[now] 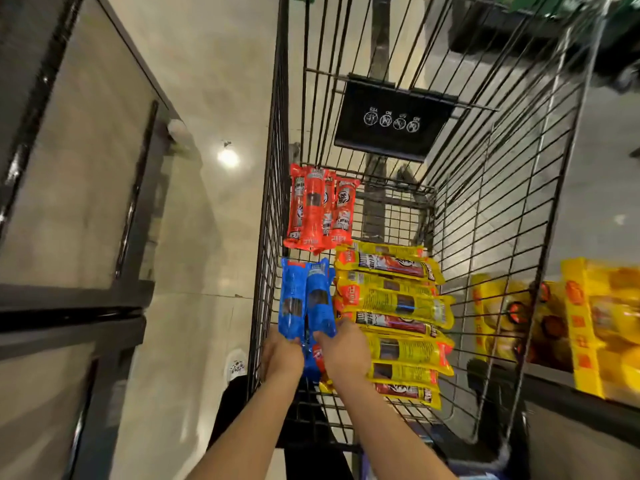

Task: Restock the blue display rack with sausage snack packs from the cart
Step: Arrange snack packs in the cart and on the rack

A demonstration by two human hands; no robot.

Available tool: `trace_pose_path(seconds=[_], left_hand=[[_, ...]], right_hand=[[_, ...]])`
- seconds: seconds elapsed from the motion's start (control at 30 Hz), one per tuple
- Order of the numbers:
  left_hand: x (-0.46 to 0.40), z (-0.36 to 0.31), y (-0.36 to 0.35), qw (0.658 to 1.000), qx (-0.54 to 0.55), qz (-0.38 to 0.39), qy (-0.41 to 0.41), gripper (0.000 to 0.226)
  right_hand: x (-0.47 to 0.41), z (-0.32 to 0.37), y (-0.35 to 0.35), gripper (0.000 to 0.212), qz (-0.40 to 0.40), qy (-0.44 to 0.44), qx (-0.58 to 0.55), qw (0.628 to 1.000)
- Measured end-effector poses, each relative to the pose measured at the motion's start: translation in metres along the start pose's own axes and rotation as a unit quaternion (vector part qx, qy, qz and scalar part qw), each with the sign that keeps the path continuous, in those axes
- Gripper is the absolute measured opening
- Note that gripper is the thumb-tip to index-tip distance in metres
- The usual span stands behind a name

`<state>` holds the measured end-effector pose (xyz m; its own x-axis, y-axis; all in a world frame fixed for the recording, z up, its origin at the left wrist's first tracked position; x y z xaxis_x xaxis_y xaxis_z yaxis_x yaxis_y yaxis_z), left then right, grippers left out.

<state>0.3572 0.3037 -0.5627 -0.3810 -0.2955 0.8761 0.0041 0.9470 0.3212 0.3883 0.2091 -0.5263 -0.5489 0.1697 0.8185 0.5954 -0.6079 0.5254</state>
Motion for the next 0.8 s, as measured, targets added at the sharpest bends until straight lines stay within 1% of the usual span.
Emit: trace_pose_path(seconds=[0.07,0.13,0.2,0.33,0.4,0.7,0.77,0.8], left_hand=[[-0.004,0.003,-0.002,1.000,0.002,-0.002,0.006,0.015],[-0.006,0.004,-0.002,1.000,0.004,-0.004,0.013,0.018],[-0.007,0.004,-0.003,1.000,0.000,-0.006,0.012,0.018],[-0.007,0.006,-0.003,1.000,-0.017,-0.008,0.005,0.013],[-0.008,0.007,-0.004,1.000,-0.026,-0.010,-0.002,0.012],[-0.011,0.013,-0.005,0.998,-0.063,0.000,0.005,0.032],[-0.007,0.012,-0.002,0.998,-0.066,0.010,-0.004,0.033],[-0.003,0.010,-0.001,0.997,-0.069,0.016,-0.012,0.029]], right_hand=[[-0.002,0.001,-0.003,0.032,-0.010,0.002,0.016,1.000],[-0.003,0.001,-0.005,0.034,-0.011,0.000,0.029,1.000],[-0.004,0.001,-0.006,0.032,-0.009,0.000,0.044,0.999],[-0.004,-0.001,-0.008,0.021,-0.001,0.004,0.080,0.997],[-0.005,-0.001,-0.009,0.022,0.005,0.012,0.091,0.996],[0.000,-0.003,-0.001,0.023,0.021,0.044,0.071,0.996],[0.006,-0.005,0.004,0.024,0.028,0.051,0.067,0.996],[0.010,-0.006,0.007,0.026,0.028,0.055,0.068,0.996]])
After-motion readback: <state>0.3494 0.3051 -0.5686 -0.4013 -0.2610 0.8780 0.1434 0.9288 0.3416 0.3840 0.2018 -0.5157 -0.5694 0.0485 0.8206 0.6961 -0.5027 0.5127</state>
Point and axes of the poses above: each hand's wrist, its own x-axis away from the middle knuckle, its own y-axis out of the back of the hand, z = x × y, the point moved 1 cm from there along -x, towards the middle knuckle, and after that the axes turned 11 degrees about z, right-handed, at the moved point
